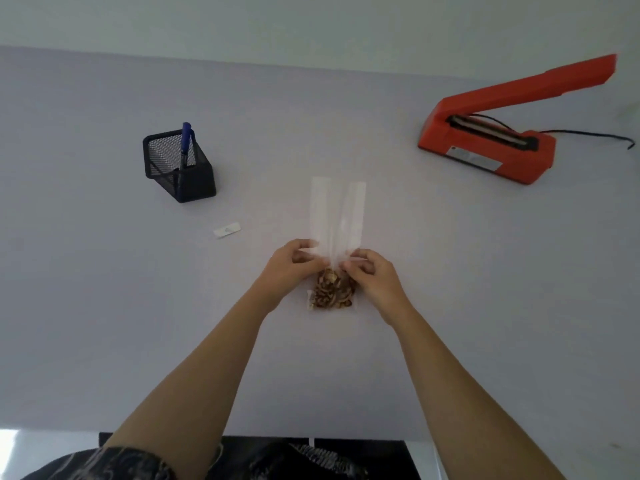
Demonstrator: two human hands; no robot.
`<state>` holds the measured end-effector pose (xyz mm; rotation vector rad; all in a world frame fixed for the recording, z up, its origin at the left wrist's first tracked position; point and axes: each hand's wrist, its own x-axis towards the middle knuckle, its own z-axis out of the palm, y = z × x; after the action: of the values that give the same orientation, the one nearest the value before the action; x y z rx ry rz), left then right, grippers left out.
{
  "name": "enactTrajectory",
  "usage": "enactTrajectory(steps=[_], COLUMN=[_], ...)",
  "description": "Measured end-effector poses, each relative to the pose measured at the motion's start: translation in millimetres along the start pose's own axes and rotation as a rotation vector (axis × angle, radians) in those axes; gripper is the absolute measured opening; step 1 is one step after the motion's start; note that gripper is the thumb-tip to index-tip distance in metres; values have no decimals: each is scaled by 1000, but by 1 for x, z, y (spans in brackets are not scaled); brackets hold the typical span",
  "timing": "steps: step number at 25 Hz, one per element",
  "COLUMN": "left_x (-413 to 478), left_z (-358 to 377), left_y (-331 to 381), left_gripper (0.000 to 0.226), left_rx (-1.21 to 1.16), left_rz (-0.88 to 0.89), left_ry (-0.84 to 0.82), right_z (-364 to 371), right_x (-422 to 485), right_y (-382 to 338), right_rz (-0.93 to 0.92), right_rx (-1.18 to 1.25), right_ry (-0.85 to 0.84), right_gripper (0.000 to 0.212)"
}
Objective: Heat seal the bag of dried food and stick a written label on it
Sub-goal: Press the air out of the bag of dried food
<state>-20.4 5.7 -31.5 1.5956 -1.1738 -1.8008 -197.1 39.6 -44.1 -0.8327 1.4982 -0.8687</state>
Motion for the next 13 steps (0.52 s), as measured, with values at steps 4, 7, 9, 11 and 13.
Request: enactTrajectory(steps=[4, 7, 9, 11, 13], left_x=[7, 9, 10, 11, 11], left_z=[-5, -8, -11, -13, -13], left_y=[-2, -1, 0, -1, -2], left_gripper=[24, 19, 15, 14, 13], left_rx=[135, 167, 147, 147, 172], left_rz=[47, 60, 48, 53, 85], left_ry=[-33, -38, -41, -35, -34], right_z=[2, 1, 0, -1, -1], right_x=[1, 4, 3, 1, 0], right_y=[4, 7, 6, 9, 10], right_rz=[21, 40, 60, 61, 32], right_rx=[25, -56, -51, -45, -71], right_ry=[-6, 39, 43, 36, 15], right_gripper=[13, 12, 5, 6, 4])
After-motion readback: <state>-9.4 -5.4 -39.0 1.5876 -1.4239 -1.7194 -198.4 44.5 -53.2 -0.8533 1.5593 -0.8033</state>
